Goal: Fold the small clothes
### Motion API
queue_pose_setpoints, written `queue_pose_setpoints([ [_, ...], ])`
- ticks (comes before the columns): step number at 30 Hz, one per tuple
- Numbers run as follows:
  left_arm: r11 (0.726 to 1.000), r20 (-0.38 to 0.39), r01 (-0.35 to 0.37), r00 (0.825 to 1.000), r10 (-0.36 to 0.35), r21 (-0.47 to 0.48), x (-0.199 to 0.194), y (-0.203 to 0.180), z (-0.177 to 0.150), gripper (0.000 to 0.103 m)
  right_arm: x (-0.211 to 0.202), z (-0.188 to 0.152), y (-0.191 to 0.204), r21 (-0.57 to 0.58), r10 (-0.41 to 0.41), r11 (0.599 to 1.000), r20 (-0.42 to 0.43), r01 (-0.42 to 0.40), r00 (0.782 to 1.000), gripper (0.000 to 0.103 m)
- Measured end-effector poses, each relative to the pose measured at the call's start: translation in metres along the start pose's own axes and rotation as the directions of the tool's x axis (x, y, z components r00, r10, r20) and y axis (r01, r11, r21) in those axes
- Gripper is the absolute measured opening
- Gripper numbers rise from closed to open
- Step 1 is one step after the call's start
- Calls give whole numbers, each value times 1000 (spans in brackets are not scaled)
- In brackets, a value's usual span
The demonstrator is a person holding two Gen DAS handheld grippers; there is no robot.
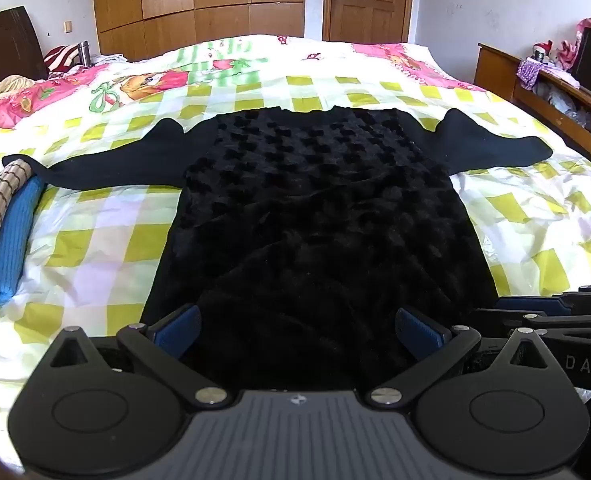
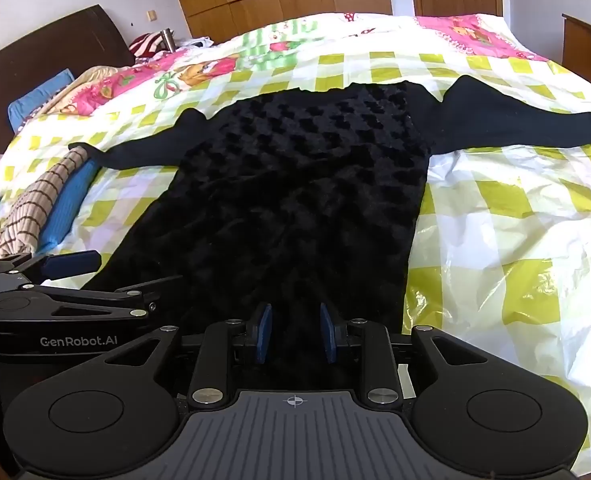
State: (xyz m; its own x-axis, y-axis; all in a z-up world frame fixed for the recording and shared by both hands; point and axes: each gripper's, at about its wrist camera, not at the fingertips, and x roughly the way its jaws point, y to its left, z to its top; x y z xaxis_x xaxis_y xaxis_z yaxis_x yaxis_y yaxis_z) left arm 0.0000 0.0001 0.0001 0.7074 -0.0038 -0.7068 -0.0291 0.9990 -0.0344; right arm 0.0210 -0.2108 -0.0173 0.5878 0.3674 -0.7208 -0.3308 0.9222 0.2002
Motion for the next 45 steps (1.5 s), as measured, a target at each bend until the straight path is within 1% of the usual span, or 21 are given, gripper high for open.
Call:
queue_pose_setpoints([
  [11,1000,-14,4,1000,-4,1,0,6,-6,103,3,-2,1,-6,-7,1000,-9,7,1000,27],
  [13,1000,-27,-5,1000,5,3,3,0,-3,103,2,-2,3,-6,-8,1000,-10,8,1000,27],
  [45,1000,-44,10,999,-9,7,7,-2,-5,103,5,1,3,-19,-26,999,-27,26,999,27],
])
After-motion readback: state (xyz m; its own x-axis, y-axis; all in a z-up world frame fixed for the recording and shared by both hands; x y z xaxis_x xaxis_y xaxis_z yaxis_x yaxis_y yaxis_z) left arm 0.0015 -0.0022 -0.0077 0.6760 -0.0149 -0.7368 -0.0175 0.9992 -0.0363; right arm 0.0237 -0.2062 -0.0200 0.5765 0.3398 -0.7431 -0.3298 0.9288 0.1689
